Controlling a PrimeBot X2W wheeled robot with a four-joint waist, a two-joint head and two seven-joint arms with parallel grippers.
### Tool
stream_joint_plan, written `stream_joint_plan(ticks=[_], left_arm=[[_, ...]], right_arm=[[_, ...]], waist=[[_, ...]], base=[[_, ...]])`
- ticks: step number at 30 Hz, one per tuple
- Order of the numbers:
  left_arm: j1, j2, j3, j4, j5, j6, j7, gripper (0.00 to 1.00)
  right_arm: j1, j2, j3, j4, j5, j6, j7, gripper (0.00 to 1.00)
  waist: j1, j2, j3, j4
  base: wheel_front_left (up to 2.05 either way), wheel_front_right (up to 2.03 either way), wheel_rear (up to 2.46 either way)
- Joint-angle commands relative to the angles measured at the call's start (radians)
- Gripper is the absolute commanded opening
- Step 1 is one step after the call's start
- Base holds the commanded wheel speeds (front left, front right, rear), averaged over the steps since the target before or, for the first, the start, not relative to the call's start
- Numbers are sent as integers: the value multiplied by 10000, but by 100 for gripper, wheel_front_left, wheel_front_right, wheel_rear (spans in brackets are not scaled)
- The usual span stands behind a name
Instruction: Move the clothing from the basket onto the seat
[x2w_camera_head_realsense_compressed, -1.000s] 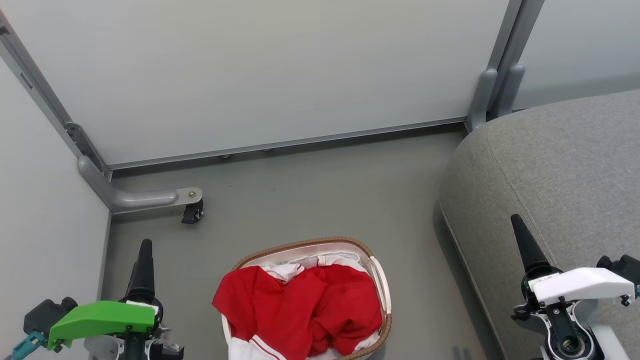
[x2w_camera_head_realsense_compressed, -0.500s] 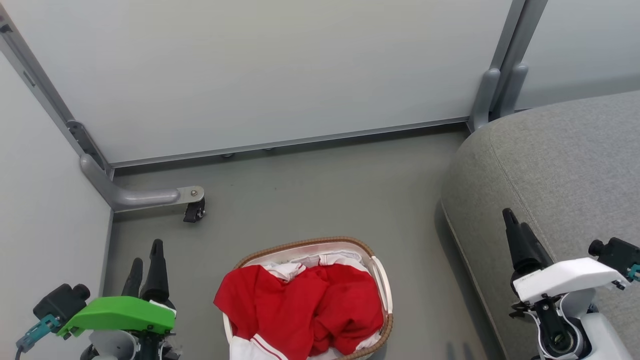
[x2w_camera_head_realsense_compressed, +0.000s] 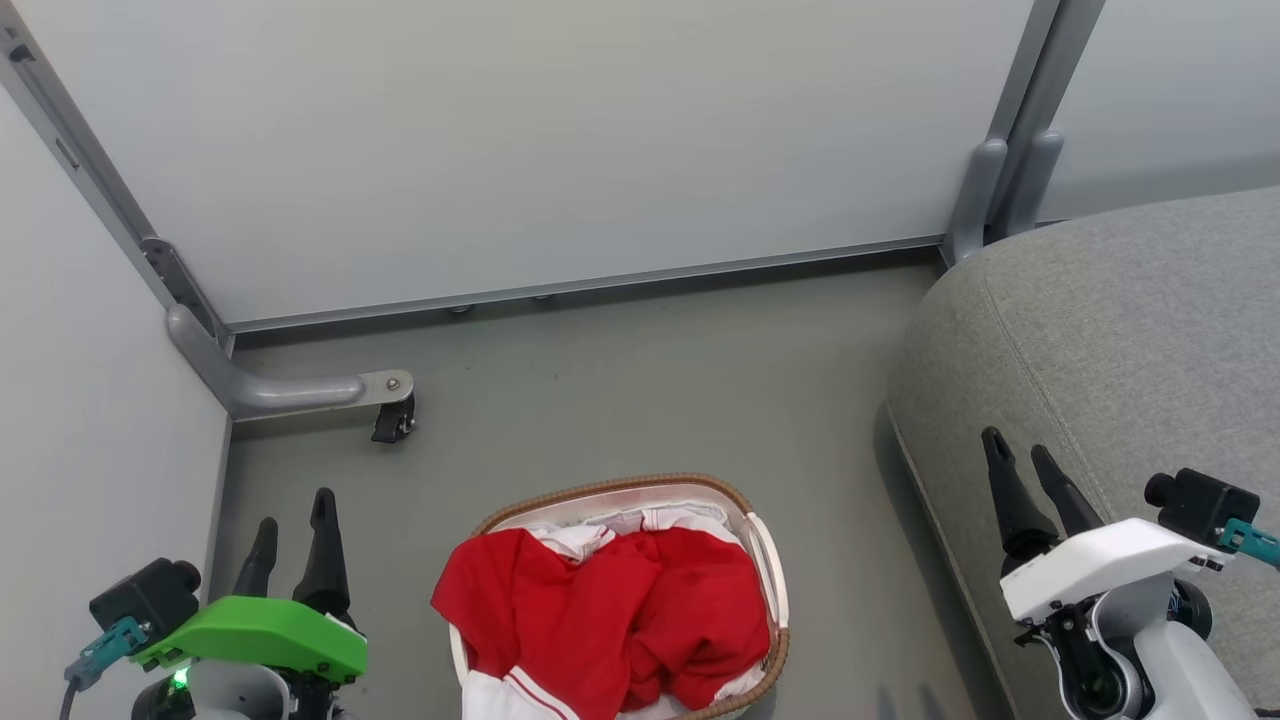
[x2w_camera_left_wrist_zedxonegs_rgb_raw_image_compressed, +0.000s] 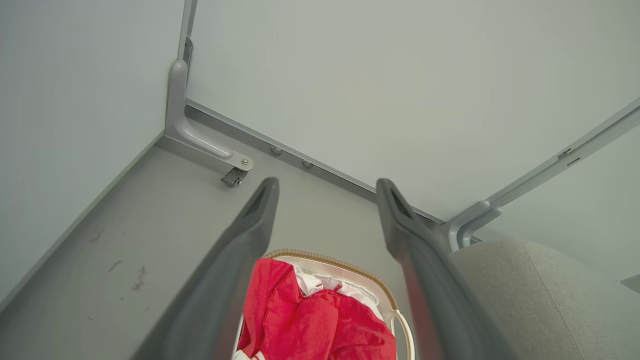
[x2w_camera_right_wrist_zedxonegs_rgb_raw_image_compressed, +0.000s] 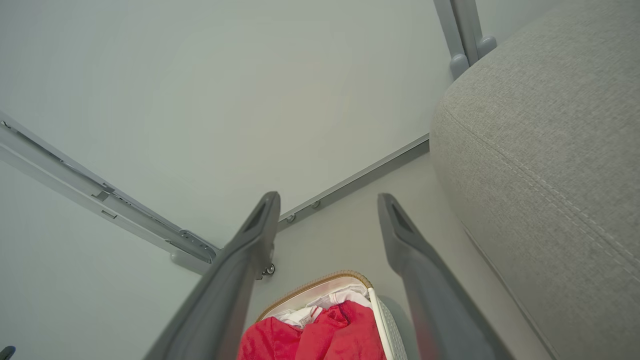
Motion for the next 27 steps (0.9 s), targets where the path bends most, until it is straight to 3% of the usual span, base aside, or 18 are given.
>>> stream_joint_plan(ticks=[1, 27], left_arm=[[-267, 167, -63, -42, 363, 56, -103, 100], [-104, 420, -494, 208, 3177, 247, -813, 100]], right_arm=[[-276, -111, 59, -45, -360, 4, -116, 100], [-283, -171, 172, 299, -3339, 4, -837, 100]], waist=[[0, 0, -4, 0], [0, 0, -10, 96]], base=[[0, 0, 0], [0, 0, 0]])
